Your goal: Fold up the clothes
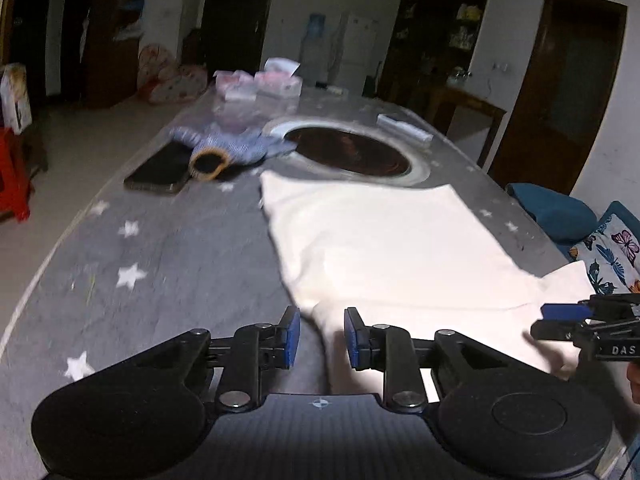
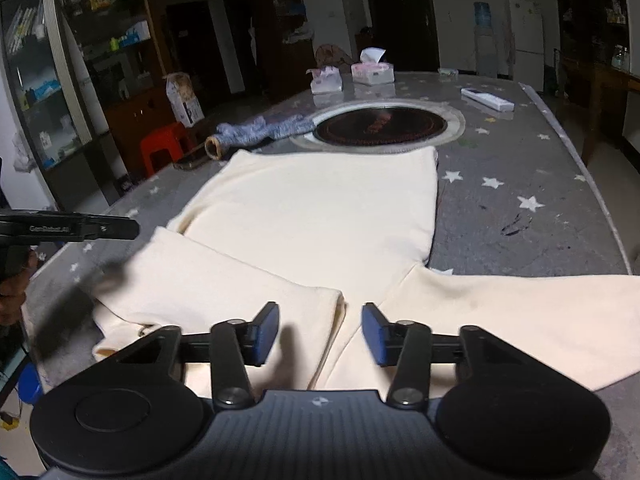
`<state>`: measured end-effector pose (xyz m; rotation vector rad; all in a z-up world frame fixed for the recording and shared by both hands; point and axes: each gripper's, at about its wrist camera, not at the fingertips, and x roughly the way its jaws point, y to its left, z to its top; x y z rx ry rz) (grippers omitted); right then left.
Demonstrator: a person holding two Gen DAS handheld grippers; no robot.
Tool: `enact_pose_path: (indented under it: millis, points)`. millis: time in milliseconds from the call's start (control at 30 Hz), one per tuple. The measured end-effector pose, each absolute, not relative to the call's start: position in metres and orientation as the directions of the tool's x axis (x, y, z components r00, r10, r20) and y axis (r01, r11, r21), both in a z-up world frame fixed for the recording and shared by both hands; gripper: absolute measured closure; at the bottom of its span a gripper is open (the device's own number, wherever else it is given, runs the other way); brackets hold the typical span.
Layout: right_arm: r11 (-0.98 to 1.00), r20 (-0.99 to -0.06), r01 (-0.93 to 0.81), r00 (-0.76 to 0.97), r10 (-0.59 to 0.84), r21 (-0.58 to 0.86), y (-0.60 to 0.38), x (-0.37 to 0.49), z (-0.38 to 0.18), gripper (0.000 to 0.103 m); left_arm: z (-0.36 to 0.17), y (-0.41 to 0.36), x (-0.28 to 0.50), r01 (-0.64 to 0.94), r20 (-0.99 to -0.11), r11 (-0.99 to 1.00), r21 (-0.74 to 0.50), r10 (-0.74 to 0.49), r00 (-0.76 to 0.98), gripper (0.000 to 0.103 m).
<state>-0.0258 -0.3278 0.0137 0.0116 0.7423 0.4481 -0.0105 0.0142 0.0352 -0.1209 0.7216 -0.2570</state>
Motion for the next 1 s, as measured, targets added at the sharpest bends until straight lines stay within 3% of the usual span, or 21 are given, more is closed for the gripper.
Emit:
enact_pose_path:
  millis: [133,200,300,367,400,433,467,500,667,1000]
  points:
    - [0.909,-0.659,-0.4,0.654,0.371,0.115,-0.32,-0.023,0.011,0.074,0.029,0.011,-0.011,0.196,-0.644,0.957,-0.214,-0.289,0.708,0.074]
    - [0.909,-0.662,-0.407,0.659,0.358,0.087,-0.317,-0.022,0.012,0.088,0.025,0.009,-0.007,0.203,-0.645,0.952,-0.229,-0.305,0.701,0.073]
    - [0.909,-0.664,-0.413,0.665,0.341,0.054,-0.313,-0.021,0.015,0.095,0.024,0.007,-0.005,0.217,-0.641,0.945,-0.243,-0.324,0.695,0.073]
    - [0.908,-0.662,-0.417,0.67,0.336,0.039,-0.311,-0.021,0.017,0.096,0.023,0.006,-0.005,0.228,-0.639,0.942,-0.245,-0.333,0.693,0.076]
    - [0.907,-0.657,-0.421,0.676,0.334,0.027,-0.309,-0.022,0.02,0.098,0.022,0.005,-0.004,0.233,-0.638,0.941,-0.245,-0.338,0.692,0.08]
    - [0.905,-0.651,-0.426,0.683,0.331,0.014,-0.308,-0.022,0.023,0.098,0.022,0.005,-0.004,0.239,-0.637,0.939,-0.248,-0.344,0.69,0.091]
    - [0.903,-0.641,-0.429,0.692,0.331,0.003,-0.306,-0.022,0.027,0.101,0.022,0.005,-0.005,0.241,-0.634,0.938,-0.248,-0.346,0.692,0.093]
    - [0.901,-0.63,-0.433,0.702,0.333,-0.006,-0.305,-0.022,0.031,0.101,0.022,0.005,-0.006,0.242,-0.63,0.938,-0.247,-0.345,0.696,0.097]
    - [0.897,-0.573,-0.44,0.747,0.336,-0.047,-0.299,-0.02,0.05,0.101,0.027,0.011,-0.01,0.211,-0.607,0.95,-0.23,-0.31,0.732,0.099]
    - [0.904,-0.609,-0.426,0.724,0.324,-0.025,-0.308,-0.016,0.029,0.094,0.038,0.012,-0.012,0.186,-0.591,0.96,-0.21,-0.276,0.758,0.096]
